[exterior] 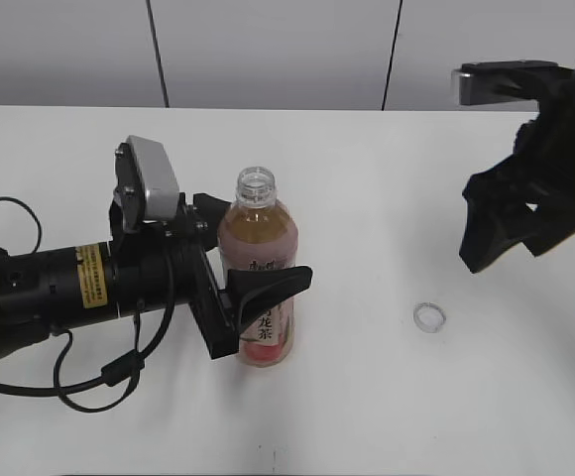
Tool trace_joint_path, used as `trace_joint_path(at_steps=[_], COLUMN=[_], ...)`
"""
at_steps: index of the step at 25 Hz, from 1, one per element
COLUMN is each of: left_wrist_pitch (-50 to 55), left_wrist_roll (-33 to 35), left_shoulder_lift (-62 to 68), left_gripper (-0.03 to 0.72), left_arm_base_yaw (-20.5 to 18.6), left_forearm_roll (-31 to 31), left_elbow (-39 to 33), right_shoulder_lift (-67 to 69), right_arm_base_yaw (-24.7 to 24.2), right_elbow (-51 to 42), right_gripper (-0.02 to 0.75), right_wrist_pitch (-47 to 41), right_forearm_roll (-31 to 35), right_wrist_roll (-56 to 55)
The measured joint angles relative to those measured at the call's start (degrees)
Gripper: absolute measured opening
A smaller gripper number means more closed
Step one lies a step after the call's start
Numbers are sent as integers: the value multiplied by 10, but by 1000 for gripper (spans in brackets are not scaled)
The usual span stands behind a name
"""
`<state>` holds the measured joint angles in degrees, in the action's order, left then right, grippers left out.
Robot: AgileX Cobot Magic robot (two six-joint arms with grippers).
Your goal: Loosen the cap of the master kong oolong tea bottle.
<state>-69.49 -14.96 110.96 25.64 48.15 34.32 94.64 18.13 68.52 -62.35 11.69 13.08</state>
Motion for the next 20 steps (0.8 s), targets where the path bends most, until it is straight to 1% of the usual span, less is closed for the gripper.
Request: trace_joint_path(at_steps=[4, 6, 11, 20], left_wrist_pitch=[2, 2, 2, 2], left_wrist_roll=[0, 0, 1, -15], left_shoulder_lift=[0, 0, 0, 0], left_gripper=[545, 563, 577, 585], left_arm_base_yaw=[0, 0, 0, 0], left_forearm_roll=[0, 0, 0, -4], left_elbow=[0, 0, 0, 0], right_shoulder_lift=[-64, -97, -198, -390], right_arm_base_yaw=[0, 0, 0, 0], right_elbow=[-60, -97, -185, -286], right_gripper=[554, 554, 554, 554], right_wrist_pitch=[-22, -25, -28, -29], right_forearm_roll=[-1, -2, -2, -2], right_wrist_roll=[-2, -2, -2, 9])
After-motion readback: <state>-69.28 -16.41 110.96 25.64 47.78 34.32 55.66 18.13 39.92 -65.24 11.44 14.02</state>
